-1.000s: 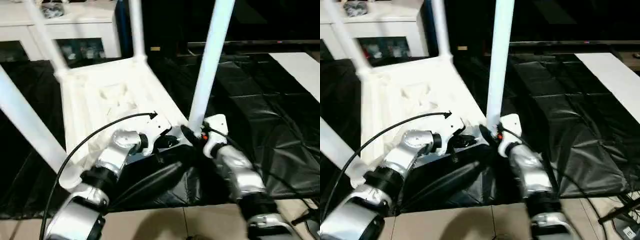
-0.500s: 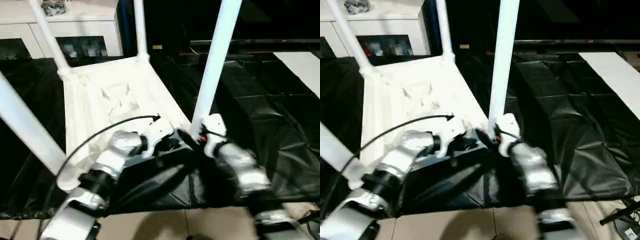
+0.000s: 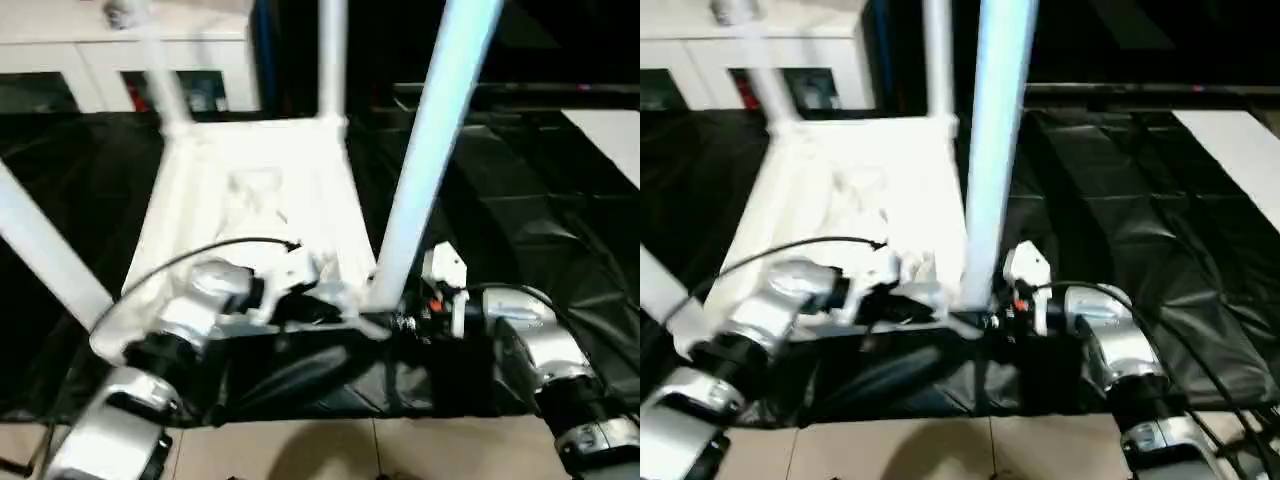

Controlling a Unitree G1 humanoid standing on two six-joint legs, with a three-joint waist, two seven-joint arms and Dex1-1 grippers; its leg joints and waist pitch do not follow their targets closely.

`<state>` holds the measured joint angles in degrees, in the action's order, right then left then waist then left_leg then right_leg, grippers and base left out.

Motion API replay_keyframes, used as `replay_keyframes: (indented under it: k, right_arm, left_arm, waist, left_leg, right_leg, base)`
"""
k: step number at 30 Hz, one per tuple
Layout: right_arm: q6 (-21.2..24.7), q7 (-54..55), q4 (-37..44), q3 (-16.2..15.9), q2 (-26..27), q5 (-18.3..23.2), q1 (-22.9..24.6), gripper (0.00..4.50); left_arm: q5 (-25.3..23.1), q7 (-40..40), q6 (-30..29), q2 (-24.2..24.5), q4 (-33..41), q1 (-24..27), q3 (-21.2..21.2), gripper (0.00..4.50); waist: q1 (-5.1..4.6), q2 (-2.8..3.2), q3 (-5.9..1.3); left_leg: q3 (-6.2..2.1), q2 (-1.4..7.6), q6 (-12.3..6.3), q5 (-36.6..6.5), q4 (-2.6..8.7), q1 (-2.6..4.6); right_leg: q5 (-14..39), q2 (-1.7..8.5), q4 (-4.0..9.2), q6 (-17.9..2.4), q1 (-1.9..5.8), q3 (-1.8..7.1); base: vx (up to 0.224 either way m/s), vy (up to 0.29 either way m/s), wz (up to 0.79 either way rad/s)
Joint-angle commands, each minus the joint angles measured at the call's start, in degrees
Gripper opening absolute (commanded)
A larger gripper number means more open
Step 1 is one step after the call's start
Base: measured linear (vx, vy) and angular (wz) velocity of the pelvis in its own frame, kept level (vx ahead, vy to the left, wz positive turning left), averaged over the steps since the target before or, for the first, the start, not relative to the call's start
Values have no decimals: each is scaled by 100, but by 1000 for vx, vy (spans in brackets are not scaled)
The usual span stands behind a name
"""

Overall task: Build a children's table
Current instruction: Rotate leg to tighten

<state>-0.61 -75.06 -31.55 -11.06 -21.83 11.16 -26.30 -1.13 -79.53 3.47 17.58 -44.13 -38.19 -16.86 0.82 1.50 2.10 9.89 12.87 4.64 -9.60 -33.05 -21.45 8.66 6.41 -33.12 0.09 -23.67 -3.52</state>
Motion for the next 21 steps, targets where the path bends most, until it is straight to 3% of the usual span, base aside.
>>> replay_keyframes:
  k: [1,7,15,21]
  right_arm:
    - [83,-372,23,-289,-30,-95,-11,273]
    - [104,-607,-37,-424,9,-100,-102,221]
    - [171,-666,60,-447,39,-62,-10,201]
    - [401,62,491,-138,221,130,475,199]
  left_arm:
    - [-25,-92,106,-26,-43,-176,-110,0]
    - [-22,-241,184,-9,-235,-294,-138,0]
    - [-16,-222,277,-29,-433,-336,-72,0]
    - [7,482,88,-162,-268,-204,103,0]
  waist:
    - [6,-39,-357]
    - [111,-51,-373]
    - [121,-56,-357]
    - [165,-55,-342]
  left_leg:
    - [113,-13,-433,-1676,370,51]
    - [128,-14,-487,-1431,350,67]
    - [117,-12,-383,-1625,371,68]
    - [119,-7,-377,-1592,386,73]
  right_leg:
    - [1162,28,307,-1505,313,94]
    - [906,40,274,-1570,321,102]
    - [1254,49,306,-1457,319,101]
    - [1244,49,318,-1417,318,112]
  base:
    - [0,0,0]
    - [0,0,0]
    - [0,0,0]
    - [0,0,0]
